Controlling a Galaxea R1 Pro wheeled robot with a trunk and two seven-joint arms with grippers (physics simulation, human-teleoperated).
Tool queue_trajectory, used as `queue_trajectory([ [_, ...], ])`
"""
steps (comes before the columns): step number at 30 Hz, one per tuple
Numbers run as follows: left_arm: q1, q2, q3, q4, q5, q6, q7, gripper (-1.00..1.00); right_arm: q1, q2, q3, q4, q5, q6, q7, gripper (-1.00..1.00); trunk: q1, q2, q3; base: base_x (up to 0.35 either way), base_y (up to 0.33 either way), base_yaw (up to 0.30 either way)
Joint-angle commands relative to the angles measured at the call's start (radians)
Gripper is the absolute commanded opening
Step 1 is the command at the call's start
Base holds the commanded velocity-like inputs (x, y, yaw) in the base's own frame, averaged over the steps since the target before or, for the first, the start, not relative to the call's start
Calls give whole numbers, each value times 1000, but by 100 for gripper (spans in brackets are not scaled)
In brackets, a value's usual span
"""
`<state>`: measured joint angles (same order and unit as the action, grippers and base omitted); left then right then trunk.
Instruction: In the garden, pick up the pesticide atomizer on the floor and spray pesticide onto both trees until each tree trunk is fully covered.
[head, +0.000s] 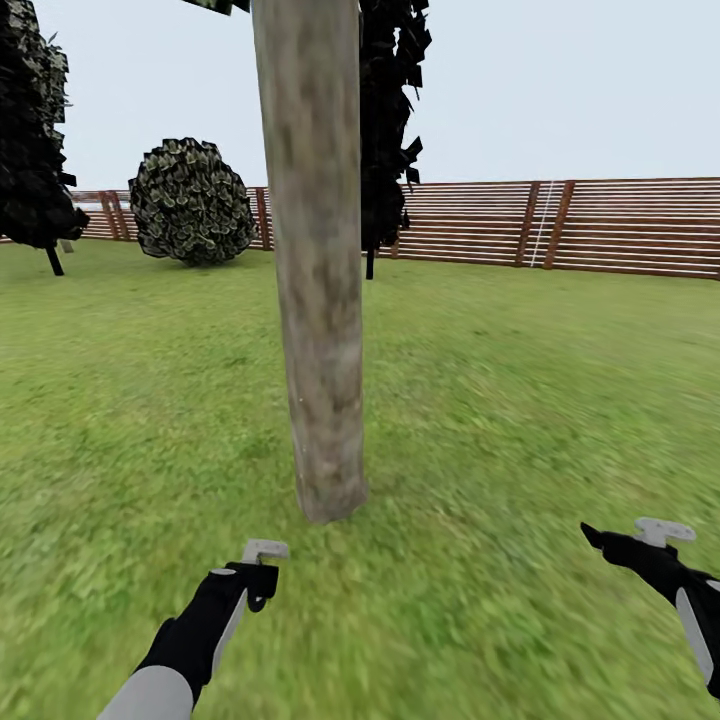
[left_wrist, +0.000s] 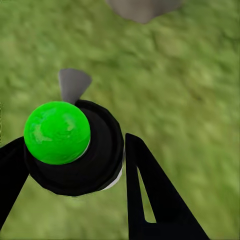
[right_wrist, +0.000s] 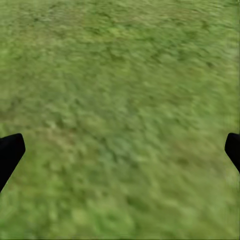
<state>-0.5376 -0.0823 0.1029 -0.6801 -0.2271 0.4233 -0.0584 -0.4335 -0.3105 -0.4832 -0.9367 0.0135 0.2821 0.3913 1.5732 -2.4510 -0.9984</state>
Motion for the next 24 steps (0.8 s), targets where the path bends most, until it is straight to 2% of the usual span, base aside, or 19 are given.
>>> queue_trajectory([
  [1,0,1,0,0,0,1,0,-100,0,0,0,-1,0,0,0,100,0,0,0,159,0,0],
  [4,0,1,0,1,1,2,0,-100,0,0,0,-2,0,0,0,100,0,0,0,75,0,-81],
  [13,0,3,1,5,0,3,-1,-100,0,0,0,-2,0,0,0,100,0,0,4,46,2,-223],
  [16,0,19,1,8,1,3,-1,-100,0,0,0,-2,0,0,0,100,0,0,5,269,90,-31],
  [24,1,24,1,10,3,2,-2,-100,0,0,0,-2,0,0,0,100,0,0,5,72,33,-2],
])
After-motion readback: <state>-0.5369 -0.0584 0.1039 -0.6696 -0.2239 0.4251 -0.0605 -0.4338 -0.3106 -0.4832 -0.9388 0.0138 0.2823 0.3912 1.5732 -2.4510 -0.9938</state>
